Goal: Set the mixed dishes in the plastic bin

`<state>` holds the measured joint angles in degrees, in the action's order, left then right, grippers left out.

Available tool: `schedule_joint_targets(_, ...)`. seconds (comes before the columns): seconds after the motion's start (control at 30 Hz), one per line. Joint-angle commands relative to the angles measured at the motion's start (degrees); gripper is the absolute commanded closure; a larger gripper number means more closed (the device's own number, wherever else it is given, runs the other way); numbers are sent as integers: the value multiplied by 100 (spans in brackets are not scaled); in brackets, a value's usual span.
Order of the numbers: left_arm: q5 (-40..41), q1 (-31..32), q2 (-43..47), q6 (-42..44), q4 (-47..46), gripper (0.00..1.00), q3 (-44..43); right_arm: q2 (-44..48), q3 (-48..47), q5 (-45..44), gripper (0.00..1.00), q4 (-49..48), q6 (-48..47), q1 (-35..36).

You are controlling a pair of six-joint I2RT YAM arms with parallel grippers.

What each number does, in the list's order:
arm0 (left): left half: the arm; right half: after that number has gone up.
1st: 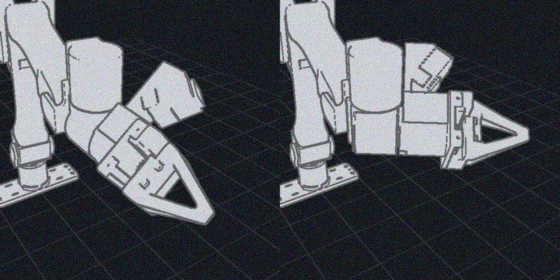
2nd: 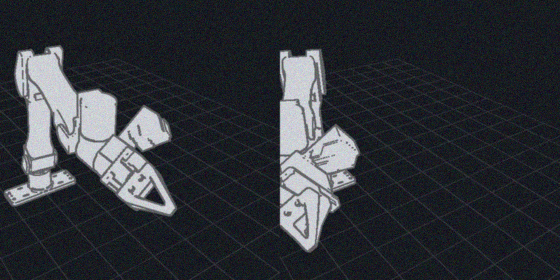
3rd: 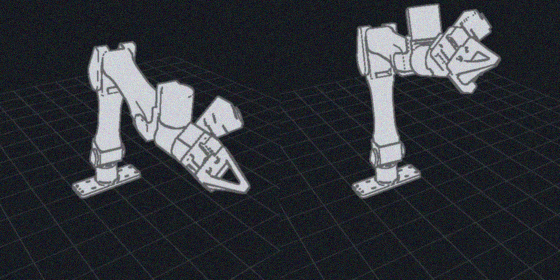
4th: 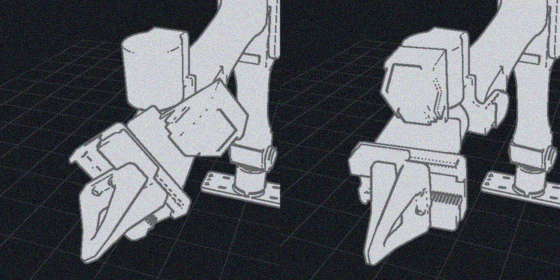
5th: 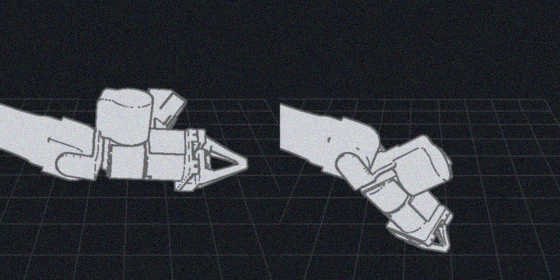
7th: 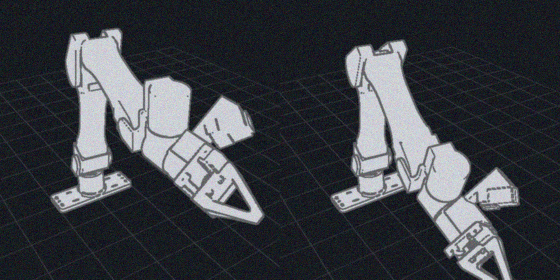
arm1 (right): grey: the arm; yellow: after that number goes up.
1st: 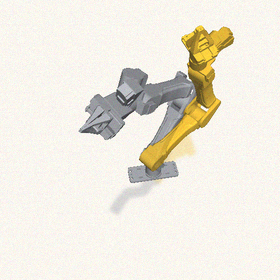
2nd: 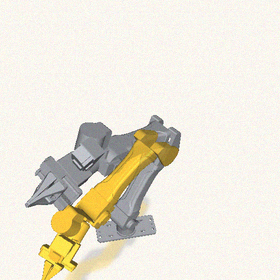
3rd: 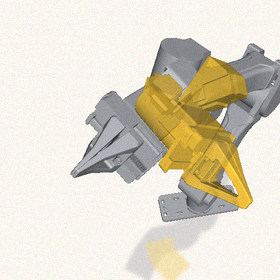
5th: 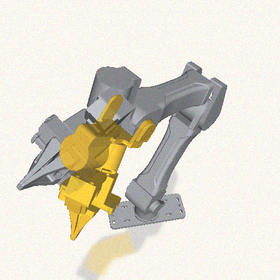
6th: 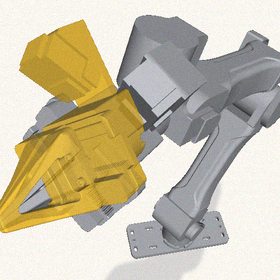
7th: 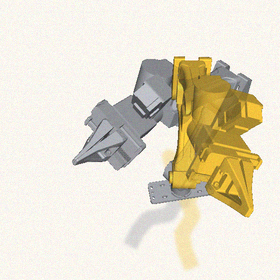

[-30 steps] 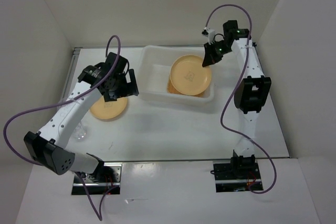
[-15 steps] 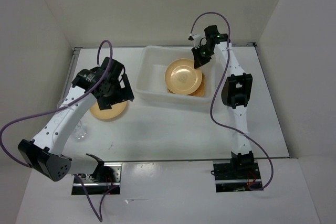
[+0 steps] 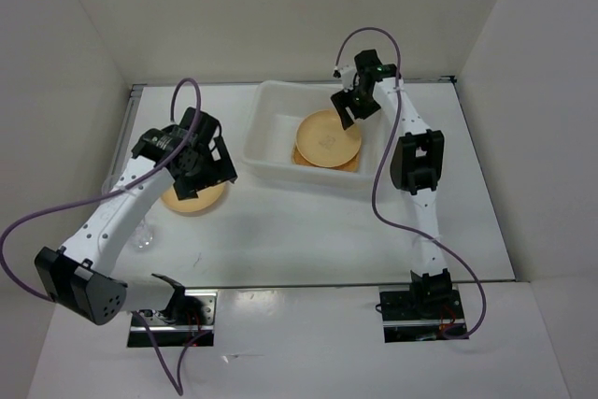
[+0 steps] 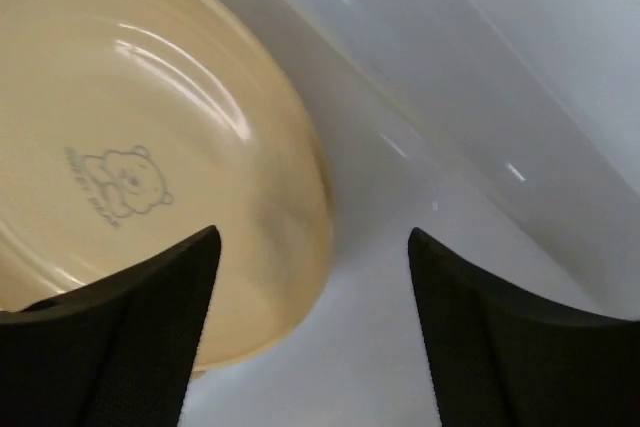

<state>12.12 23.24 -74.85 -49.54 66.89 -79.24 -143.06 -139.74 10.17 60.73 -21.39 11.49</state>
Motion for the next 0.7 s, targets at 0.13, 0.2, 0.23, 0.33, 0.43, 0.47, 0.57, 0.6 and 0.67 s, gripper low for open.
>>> schedule_joint_targets(0.13, -245, -881, 515, 199, -879, 0, 716, 955, -1322, -509, 3, 263, -32, -32)
schedule_joint_targets(0.2, -498, -1189, 568, 357, -1239, 0, 1092, 1130, -1817, -211, 1, 649, -94, -172)
schedule_joint_targets(0.23, -587, -1521, 568, 409, -1362, 0, 1217, 1193, -2176, 209, 1, 799, -216, -225)
schedule_joint_targets(0.33, -1236, -2277, 516, 647, -2116, 0, 1664, 1596, -1998, 913, 1, 1354, -445, -296)
schedule_joint_targets(0.43, -2078, -2954, 235, 770, -2618, 0, 1955, 2246, -1112, 1153, 1, 1354, -594, -349)
schedule_joint_targets(0.47, -2265, -3105, 156, 770, -2890, 0, 2122, 2370, -908, 1284, 1, 1354, -647, -349)
schedule_joint_targets(0.57, -2618, -3492, -222, 823, -3182, 0, 2237, 2801, -161, 1347, 1, 1354, -761, -349)
schedule_joint_targets(0.6, -2679, -3554, -284, 823, -3182, 0, 2307, 3019, 276, 1416, 1, 1354, -849, -349)
schedule_joint_targets(0.67, -2732, -3703, -285, 823, -3367, 0, 2395, 3231, 718, 1469, 1, 1354, -1024, -349)
